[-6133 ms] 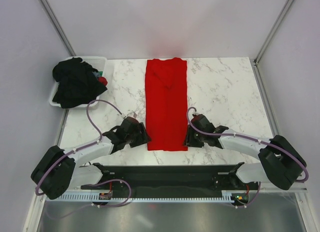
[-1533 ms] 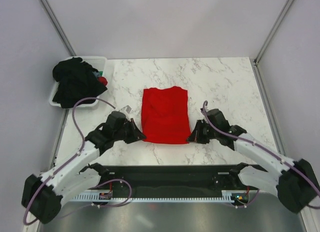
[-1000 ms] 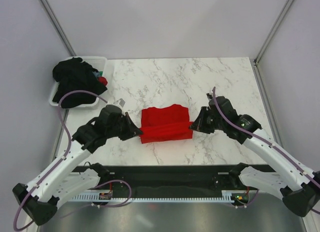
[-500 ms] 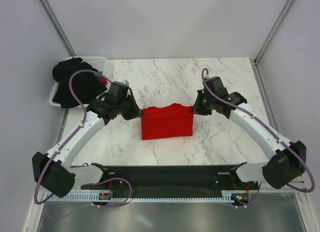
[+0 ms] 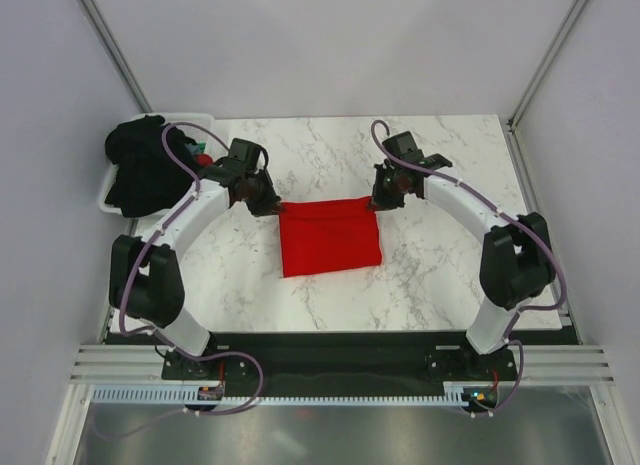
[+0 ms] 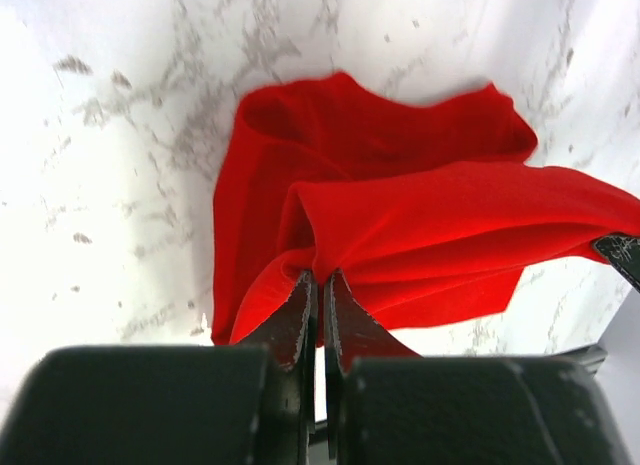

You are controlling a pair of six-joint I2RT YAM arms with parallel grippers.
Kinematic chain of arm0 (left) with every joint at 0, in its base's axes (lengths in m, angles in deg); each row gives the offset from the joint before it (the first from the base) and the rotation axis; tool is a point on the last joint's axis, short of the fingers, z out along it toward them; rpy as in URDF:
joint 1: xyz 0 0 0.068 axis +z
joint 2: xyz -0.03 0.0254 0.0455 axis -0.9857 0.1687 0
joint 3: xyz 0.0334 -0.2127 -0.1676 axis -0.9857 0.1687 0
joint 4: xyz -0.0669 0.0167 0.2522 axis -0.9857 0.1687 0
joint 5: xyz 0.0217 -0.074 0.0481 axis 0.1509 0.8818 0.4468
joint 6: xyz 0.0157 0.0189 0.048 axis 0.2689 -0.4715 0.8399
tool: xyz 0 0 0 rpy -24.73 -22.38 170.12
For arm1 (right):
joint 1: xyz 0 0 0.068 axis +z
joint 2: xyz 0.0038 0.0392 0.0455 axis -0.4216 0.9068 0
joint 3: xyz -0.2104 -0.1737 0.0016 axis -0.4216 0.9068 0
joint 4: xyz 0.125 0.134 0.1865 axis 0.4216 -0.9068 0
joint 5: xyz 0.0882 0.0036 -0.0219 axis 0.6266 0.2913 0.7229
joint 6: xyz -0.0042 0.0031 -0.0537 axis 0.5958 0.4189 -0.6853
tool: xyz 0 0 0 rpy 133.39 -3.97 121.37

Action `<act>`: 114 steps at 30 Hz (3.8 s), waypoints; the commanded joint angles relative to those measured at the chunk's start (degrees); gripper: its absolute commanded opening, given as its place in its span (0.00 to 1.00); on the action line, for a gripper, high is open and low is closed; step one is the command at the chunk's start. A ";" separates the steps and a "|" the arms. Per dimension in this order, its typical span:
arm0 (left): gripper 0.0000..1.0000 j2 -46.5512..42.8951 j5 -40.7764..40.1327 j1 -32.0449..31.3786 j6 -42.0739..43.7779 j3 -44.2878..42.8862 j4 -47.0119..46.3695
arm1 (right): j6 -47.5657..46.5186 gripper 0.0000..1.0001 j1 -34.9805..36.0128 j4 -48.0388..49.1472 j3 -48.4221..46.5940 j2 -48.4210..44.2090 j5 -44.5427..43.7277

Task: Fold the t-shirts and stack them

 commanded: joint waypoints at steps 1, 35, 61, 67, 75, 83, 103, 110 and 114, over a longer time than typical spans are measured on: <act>0.02 5.47 -1.91 3.51 4.70 -4.63 -0.80 | -3.27 0.00 -2.34 0.31 -5.89 4.98 -2.96; 0.73 -2.15 9.87 -2.10 -1.45 6.52 -11.86 | 7.72 0.94 7.41 18.06 11.13 -0.12 9.79; 0.91 -19.88 3.38 -13.35 -0.32 19.47 -7.09 | -3.18 0.95 0.38 -1.18 19.77 -18.12 -14.21; 0.96 -27.18 0.39 -13.53 4.43 10.14 6.38 | -5.46 0.95 0.47 2.42 16.95 -11.64 -8.76; 0.96 -38.35 -8.05 -13.53 9.62 11.62 15.90 | -8.98 0.90 0.29 5.76 8.43 1.36 -9.55; 0.96 -46.44 -14.91 -13.53 12.08 15.67 16.95 | -10.74 0.65 -0.50 7.61 1.31 12.63 -8.32; 0.96 -53.47 -15.79 -13.53 12.26 20.77 9.13 | -19.70 0.00 -10.25 3.39 -14.41 24.06 -27.47; 0.96 -55.85 -16.75 -13.45 11.64 21.03 9.13 | -20.14 0.00 -15.52 0.67 -32.07 32.93 -31.78; 0.96 -56.90 -17.37 -13.45 11.38 21.21 9.22 | -25.67 0.00 -16.93 0.58 -40.95 38.28 -37.04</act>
